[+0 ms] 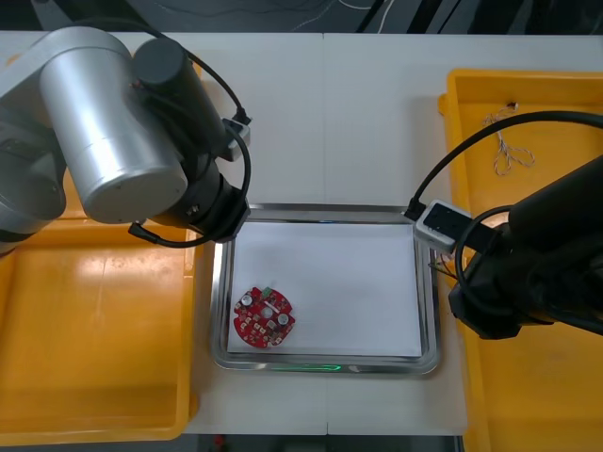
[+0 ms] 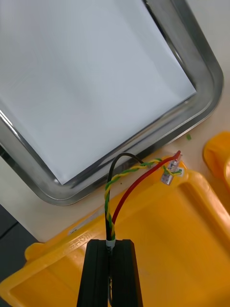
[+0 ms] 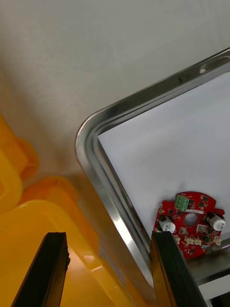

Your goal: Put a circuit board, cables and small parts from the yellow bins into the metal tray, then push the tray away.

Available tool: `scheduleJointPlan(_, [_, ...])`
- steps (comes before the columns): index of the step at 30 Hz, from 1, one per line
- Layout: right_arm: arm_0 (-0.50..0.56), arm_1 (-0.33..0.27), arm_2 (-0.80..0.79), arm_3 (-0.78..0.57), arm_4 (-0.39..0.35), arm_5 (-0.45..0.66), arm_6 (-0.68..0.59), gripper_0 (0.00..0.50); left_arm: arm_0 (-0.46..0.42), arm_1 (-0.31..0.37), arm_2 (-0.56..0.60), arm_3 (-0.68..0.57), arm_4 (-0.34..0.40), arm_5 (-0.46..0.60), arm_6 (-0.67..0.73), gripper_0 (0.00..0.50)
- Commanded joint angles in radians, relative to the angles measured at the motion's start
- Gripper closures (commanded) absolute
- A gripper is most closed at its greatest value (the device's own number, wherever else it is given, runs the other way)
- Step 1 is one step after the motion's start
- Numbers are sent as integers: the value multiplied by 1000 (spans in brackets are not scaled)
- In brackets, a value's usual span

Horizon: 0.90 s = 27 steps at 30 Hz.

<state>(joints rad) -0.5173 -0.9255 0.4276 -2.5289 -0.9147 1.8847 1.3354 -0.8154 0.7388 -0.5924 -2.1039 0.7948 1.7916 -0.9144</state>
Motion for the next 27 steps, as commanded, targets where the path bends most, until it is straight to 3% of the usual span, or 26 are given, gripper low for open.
scheduleJointPlan(1, [-46, 63, 62, -17, 37, -7, 143, 500, -33, 57, 95, -31, 30, 78, 32, 0])
scheduleJointPlan(9, [-46, 149, 80, 32, 53, 5, 315, 500, -33, 83, 221, 18, 66, 128, 17, 0])
scheduleJointPlan(13, [-46, 195, 102, 53, 97, 13, 380, 500, -33, 87, 292, 71, 75, 128, 6, 0])
scheduleJointPlan(27, [-32, 341, 257, 182, 373, 30, 424, 500, -33, 97, 365, 245, -63, 128, -14, 0])
